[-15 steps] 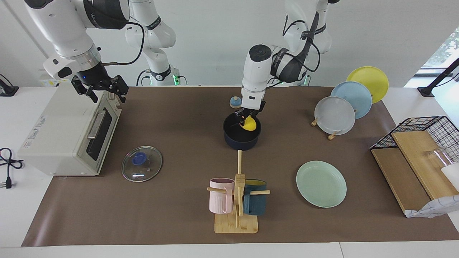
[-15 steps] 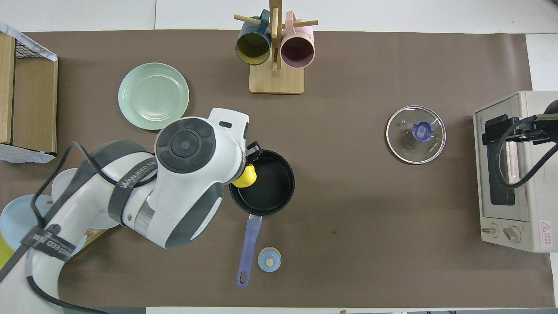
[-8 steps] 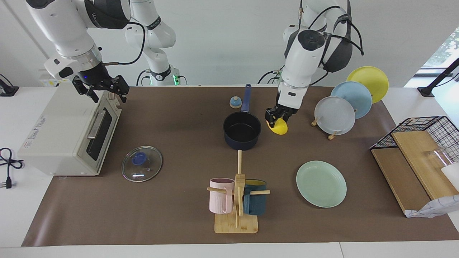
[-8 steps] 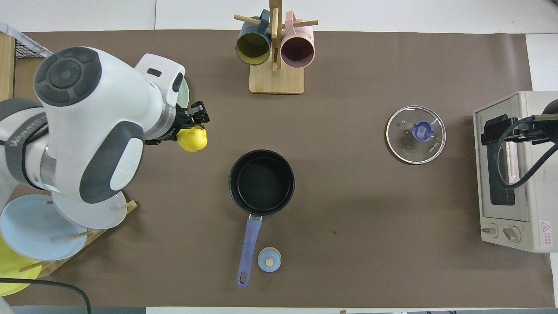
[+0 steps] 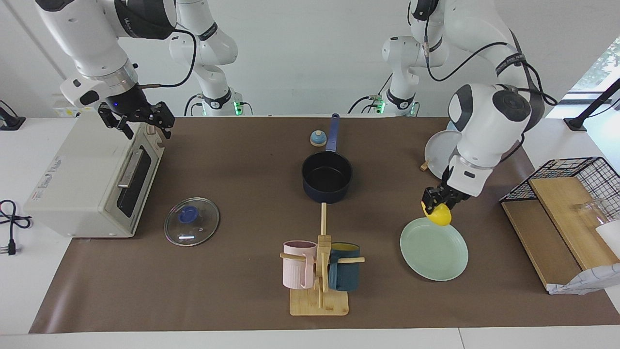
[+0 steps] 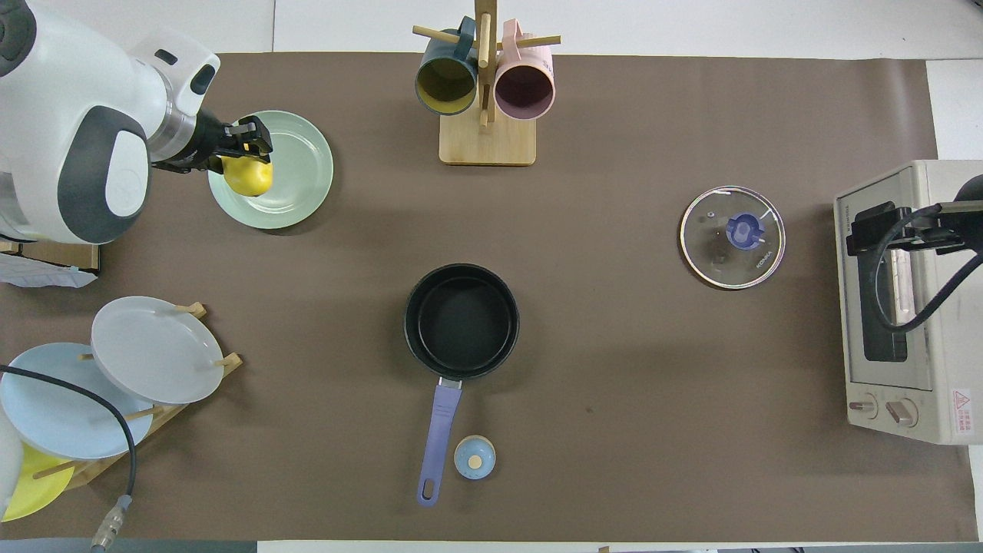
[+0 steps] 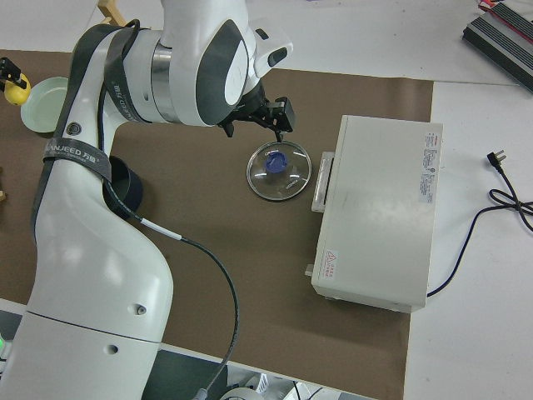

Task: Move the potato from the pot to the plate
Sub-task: 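Lower the potato onto the green plate and open the left gripper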

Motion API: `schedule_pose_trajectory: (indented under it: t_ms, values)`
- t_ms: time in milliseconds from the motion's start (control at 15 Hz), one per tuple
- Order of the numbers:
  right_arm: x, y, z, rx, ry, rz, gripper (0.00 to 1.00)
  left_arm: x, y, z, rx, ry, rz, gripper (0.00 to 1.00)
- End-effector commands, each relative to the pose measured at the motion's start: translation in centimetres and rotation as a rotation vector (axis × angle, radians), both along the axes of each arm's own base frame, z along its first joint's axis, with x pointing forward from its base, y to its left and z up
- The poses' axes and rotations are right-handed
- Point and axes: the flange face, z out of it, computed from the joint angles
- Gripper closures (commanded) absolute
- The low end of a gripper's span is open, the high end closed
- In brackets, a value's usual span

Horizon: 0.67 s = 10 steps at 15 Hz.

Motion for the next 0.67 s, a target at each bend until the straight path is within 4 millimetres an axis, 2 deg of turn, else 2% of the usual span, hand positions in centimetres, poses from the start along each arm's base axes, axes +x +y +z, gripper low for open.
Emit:
schedule_pose_trajectory:
  t_ms: [0, 67, 133, 200, 400, 467, 600]
  values:
    - [-0.2, 0.3, 0.4, 0.002, -0.005, 0.0, 0.0, 4.7, 0.9, -3.5, -0.008, -0.026, -0.043, 0.9]
    - [-0.2, 0.4, 0.4, 0.002, -0.005, 0.0, 0.0, 5.3, 1.0, -4.9, -0.005, -0.043, -0.069, 0.9]
    - [-0.2, 0.4, 0.4, 0.002, -0.005, 0.0, 0.0, 5.8, 1.9, -5.9, 0.002, -0.067, -0.089, 0.9]
    - [-0.2, 0.4, 0.4, 0.004, -0.005, 0.002, 0.0, 6.0, 2.6, -6.2, 0.008, -0.076, -0.115, 0.9]
    - [-0.2, 0.4, 0.4, 0.002, -0.005, 0.0, 0.0, 5.6, 2.0, -7.9, 0.019, -0.076, -0.169, 0.88]
    - [-0.2, 0.4, 0.4, 0.002, -0.005, 0.0, 0.0, 5.4, 1.8, -8.8, 0.02, -0.076, -0.175, 0.83]
    - [-0.2, 0.4, 0.4, 0.002, -0.006, 0.0, 0.0, 4.8, 1.8, -9.6, 0.045, -0.07, -0.224, 0.8]
